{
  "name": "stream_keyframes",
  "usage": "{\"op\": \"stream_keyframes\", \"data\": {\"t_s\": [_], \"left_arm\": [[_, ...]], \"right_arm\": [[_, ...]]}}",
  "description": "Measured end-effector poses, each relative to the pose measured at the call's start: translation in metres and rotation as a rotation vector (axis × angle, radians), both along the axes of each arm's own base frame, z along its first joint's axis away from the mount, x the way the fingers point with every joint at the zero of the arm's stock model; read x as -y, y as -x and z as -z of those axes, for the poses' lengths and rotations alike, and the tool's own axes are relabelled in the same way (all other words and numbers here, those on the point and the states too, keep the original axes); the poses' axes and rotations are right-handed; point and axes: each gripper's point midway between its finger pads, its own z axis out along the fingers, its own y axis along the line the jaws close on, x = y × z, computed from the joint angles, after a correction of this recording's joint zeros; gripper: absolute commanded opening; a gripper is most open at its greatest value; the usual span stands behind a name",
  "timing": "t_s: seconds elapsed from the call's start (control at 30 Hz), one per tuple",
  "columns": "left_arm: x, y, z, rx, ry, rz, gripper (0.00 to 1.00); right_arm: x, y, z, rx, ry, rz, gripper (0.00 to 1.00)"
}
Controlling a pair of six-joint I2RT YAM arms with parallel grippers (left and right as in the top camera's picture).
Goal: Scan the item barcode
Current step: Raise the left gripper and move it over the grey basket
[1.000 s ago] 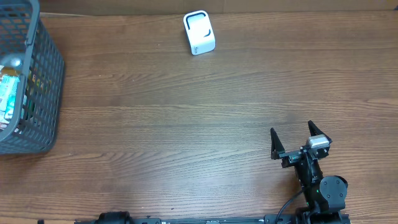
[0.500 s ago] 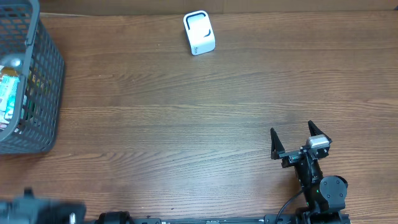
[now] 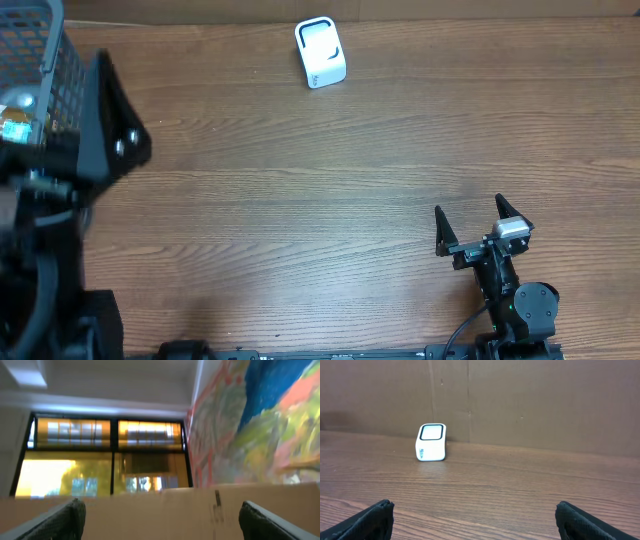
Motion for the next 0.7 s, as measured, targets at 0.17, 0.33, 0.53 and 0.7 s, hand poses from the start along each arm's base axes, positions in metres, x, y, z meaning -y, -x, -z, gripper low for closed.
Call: {"op": "stream_keyframes", "data": {"t_s": [0.17,0.33,0.53,0.7], "left_arm": [[0.001,-0.025,0.0,-0.153,-0.011,0.002,0.99],[0.008,-0.042,-0.004,-0.282,-0.064,0.01,0.99],[0.01,-0.071,0.006,-0.462,-0.11,0.007,1.0],[0.008,-0.112,0.045,-0.645,-0.153,-0.009,1.0]], "right_arm": [[0.0,0.0,0.0,0.0,0.0,0.0,1.0],[0.0,0.0,0.0,0.001,0.0,0.0,1.0],[0.0,0.0,0.0,0.001,0.0,0.0,1.0],[0.0,0.0,0.0,0.001,0.0,0.0,1.0]]}}
